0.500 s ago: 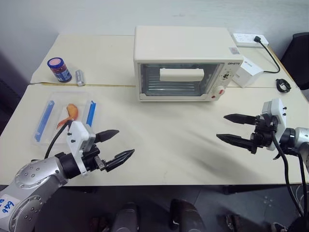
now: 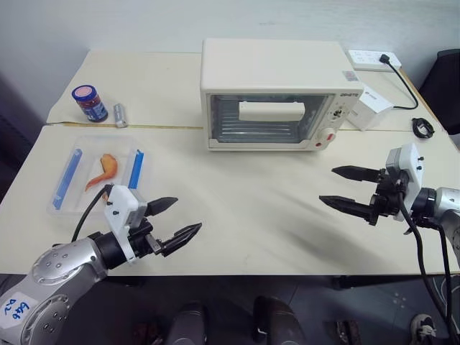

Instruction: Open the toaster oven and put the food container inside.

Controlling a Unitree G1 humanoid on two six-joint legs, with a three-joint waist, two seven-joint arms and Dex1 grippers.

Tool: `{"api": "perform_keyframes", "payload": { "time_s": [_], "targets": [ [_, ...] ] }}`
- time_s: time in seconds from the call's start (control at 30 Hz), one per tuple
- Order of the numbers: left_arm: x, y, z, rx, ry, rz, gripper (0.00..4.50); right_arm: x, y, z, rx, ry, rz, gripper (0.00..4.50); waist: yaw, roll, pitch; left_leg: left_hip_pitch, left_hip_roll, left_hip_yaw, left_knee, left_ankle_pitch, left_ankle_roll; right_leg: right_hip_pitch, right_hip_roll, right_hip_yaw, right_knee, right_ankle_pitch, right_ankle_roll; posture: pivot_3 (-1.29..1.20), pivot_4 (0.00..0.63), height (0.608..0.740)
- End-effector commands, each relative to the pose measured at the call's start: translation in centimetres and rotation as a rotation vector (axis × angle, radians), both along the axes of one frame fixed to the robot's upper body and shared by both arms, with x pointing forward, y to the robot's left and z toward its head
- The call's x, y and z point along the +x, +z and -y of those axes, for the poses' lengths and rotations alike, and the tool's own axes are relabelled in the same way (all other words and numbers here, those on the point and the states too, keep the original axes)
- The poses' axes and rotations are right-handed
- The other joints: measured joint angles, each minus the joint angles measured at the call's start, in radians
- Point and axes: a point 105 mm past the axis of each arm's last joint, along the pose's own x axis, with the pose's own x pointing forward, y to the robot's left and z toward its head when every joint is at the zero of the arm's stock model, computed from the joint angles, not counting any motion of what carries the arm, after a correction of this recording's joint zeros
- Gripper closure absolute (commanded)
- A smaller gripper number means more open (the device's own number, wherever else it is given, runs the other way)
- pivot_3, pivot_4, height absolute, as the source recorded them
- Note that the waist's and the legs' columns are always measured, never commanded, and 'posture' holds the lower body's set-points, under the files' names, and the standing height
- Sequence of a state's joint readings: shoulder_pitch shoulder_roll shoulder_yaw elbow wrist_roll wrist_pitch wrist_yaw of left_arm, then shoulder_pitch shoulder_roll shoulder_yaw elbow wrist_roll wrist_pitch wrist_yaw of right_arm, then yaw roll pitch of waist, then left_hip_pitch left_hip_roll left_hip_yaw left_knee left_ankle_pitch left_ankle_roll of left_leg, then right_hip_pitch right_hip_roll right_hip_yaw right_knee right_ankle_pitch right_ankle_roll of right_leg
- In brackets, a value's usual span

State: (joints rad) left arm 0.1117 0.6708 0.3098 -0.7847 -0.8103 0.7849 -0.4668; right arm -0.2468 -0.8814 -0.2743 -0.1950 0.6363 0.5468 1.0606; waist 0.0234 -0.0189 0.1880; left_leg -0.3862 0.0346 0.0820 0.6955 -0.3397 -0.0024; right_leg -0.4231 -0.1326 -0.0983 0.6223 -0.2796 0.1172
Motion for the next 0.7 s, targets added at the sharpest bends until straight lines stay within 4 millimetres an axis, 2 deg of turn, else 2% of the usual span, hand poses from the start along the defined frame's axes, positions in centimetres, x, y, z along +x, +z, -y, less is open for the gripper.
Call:
{"api": "perform_keyframes", "payload": {
  "time_s": [0.03, 0.17, 0.3, 0.47, 0.57, 0.7],
  "targets": [
    [-0.2, 0.7, 0.6, -0.016, -0.007, 0.042, 0.0, -0.2, 0.5, -0.7, 0.01, 0.022, 0.02, 0.06, 0.0, 0.0, 0.0, 0.0, 0.0, 0.0, 0.0, 0.0, 0.0, 0.0, 0.0, 0.0, 0.0, 0.0, 0.0, 0.0, 0.15, 0.74],
    [-0.1, 0.6, 1.0, -0.048, -0.019, 0.034, 0.0, 0.2, 1.0, -1.2, 0.041, 0.016, 0.027, 0.06, 0.0, 0.0, 0.0, 0.0, 0.0, 0.0, 0.0, 0.0, 0.0, 0.0, 0.0, 0.0, 0.0, 0.0, 0.0, 0.0, 0.15, 0.74],
    [0.9, 1.3, 2.3, -0.083, -0.073, 0.056, 0.0, 1.4, 1.7, -3.0, 0.12, 0.027, 0.036, 0.06, 0.0, 0.0, 0.0, 0.0, 0.0, 0.0, 0.001, 0.0, 0.0, 0.0, 0.0, 0.0, 0.0, 0.0, 0.0, 0.0, 0.15, 0.74],
    [2.3, 4.1, 3.6, -0.106, -0.178, 0.122, 0.0, 4.7, 2.4, -4.5, 0.166, -0.021, 0.082, 0.06, -0.001, 0.0, 0.0, 0.0, 0.0, 0.0, 0.002, 0.0, -0.001, 0.0, 0.0, 0.0, 0.003, 0.0, 0.0, 0.0, 0.15, 0.74],
    [2.6, 6.2, 3.4, -0.071, -0.237, 0.174, 0.0, 7.0, 3.2, -4.7, 0.181, -0.074, 0.116, 0.06, -0.002, 0.0, 0.0, 0.0, 0.0, 0.0, 0.002, 0.0, -0.001, 0.0, 0.001, 0.0, 0.003, 0.0, 0.0, 0.0, 0.15, 0.74],
    [2.9, 8.7, 2.8, -0.046, -0.264, 0.23, 0.0, 9.0, 4.6, -5.0, 0.218, -0.105, 0.155, 0.06, -0.004, 0.0, 0.0, -0.001, -0.001, 0.0, 0.002, 0.0, -0.001, -0.001, 0.001, -0.001, 0.003, 0.0, 0.0, 0.0, 0.15, 0.74]
  ]
}}
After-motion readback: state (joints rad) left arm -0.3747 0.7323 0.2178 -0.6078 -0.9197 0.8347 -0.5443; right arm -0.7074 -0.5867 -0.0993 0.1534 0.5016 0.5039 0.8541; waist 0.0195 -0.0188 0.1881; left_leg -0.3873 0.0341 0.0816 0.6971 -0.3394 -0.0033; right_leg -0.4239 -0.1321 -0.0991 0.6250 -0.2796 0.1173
